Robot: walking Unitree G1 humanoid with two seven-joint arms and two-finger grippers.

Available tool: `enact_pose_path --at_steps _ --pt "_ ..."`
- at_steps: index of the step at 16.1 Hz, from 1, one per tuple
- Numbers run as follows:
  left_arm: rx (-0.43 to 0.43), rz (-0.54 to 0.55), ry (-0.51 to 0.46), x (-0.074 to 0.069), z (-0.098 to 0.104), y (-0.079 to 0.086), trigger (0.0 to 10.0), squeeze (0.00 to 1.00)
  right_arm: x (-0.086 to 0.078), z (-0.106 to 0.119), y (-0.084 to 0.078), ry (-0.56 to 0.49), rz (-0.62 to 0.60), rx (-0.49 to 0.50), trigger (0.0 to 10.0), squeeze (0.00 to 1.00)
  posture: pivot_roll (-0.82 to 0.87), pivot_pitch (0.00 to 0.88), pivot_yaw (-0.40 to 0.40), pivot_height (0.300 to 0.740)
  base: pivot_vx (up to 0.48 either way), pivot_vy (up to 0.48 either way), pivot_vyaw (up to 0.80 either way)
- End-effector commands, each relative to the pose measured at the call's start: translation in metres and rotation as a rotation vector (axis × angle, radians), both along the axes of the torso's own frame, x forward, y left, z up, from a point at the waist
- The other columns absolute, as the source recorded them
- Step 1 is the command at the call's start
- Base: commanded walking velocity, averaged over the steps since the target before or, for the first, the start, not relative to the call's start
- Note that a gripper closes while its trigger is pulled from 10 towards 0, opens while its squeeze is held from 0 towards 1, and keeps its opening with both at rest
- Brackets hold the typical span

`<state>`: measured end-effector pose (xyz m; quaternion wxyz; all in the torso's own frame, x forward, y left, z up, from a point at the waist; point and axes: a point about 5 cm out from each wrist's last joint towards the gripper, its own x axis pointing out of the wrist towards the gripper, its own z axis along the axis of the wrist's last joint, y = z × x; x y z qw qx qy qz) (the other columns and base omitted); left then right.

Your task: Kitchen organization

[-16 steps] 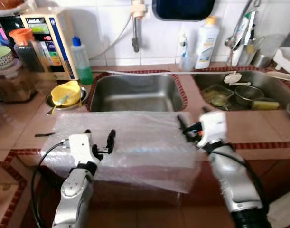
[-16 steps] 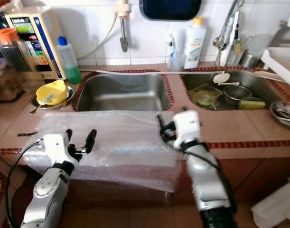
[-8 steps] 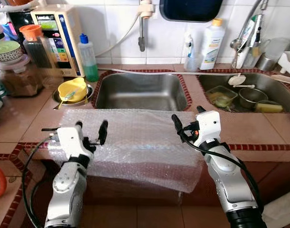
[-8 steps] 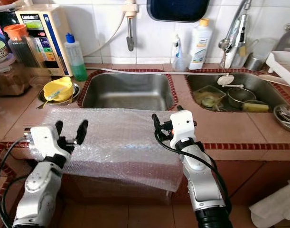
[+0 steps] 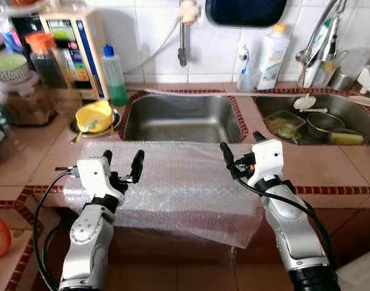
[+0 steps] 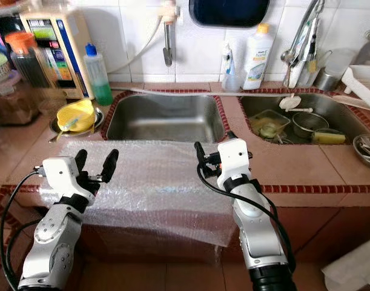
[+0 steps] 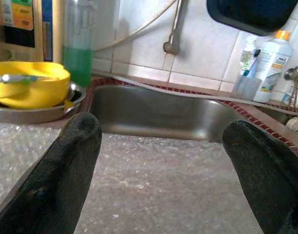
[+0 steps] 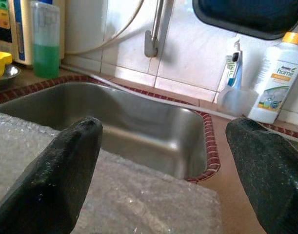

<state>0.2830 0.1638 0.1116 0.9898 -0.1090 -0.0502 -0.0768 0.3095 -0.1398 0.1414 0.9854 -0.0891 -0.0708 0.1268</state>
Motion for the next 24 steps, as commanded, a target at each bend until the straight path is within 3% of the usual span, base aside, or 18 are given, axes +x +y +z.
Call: enact_pose_path --at_steps 1,12,17,22,24 --pt "0.001 -0.022 -0.015 0.001 0.005 -0.002 10.0 0.00 0.000 0.006 -0.001 -0.029 -0.008 0.000 10.0 0.00 -0.20 0.000 0.030 0.740 0.315 0.000 0.00" --pt "0.001 -0.038 -0.003 0.000 0.002 -0.003 10.0 0.00 0.000 0.005 0.001 -0.027 0.003 -0.006 10.0 0.00 -0.20 0.000 0.030 0.740 0.321 0.000 0.00" --pt "-0.005 0.012 -0.004 0.001 0.002 0.001 10.0 0.00 0.000 0.005 0.001 -0.027 0.007 -0.009 10.0 0.00 -0.20 0.000 0.028 0.740 0.060 0.000 0.00" --pt "0.022 0.153 -0.061 0.002 0.014 0.018 10.0 0.00 -0.002 0.006 0.007 -0.036 0.050 -0.021 10.0 0.00 -0.19 0.000 0.027 0.740 0.000 0.000 0.00" --pt "0.028 0.148 -0.065 0.002 0.014 0.020 10.0 0.00 -0.004 0.005 0.012 -0.013 0.103 -0.007 10.0 0.00 -0.19 0.000 0.026 0.740 0.000 0.000 0.00"
